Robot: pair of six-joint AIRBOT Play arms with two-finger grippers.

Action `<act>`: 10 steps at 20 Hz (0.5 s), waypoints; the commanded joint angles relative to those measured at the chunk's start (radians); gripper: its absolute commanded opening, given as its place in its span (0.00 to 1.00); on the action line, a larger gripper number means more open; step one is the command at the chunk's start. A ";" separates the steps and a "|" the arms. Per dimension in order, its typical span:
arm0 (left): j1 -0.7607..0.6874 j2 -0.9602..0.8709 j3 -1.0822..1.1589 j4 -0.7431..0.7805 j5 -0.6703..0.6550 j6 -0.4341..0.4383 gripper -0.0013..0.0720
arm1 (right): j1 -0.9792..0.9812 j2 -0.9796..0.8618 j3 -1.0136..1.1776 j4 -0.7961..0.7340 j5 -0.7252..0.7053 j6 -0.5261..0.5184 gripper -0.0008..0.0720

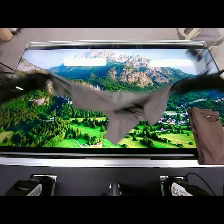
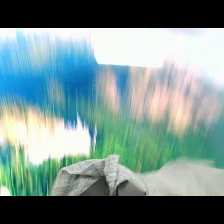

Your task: Fold the shirts.

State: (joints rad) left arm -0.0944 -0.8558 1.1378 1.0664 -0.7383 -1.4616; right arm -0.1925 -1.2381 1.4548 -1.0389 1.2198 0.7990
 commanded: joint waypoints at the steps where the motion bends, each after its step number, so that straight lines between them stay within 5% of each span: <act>1: 0.069 0.133 0.208 0.029 0.003 -0.076 0.06 | 0.002 0.256 0.253 -0.086 -0.190 0.011 0.04; 3: 0.100 0.216 0.253 0.130 0.001 -0.102 0.05 | 0.002 0.397 0.295 -0.215 -0.365 0.082 0.04; 5: 0.133 0.270 0.251 0.237 -0.069 -0.224 0.05 | 0.002 0.491 0.300 -0.297 -0.466 0.126 0.04; 10: 0.138 0.309 0.251 0.258 -0.171 -0.249 0.05 | 0.002 0.522 0.300 -0.303 -0.468 0.135 0.04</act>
State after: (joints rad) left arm 0.0372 -0.5789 1.3777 1.2823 -0.8707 -1.6760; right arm -0.1913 -0.7532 1.7405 -1.3022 0.8024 0.9115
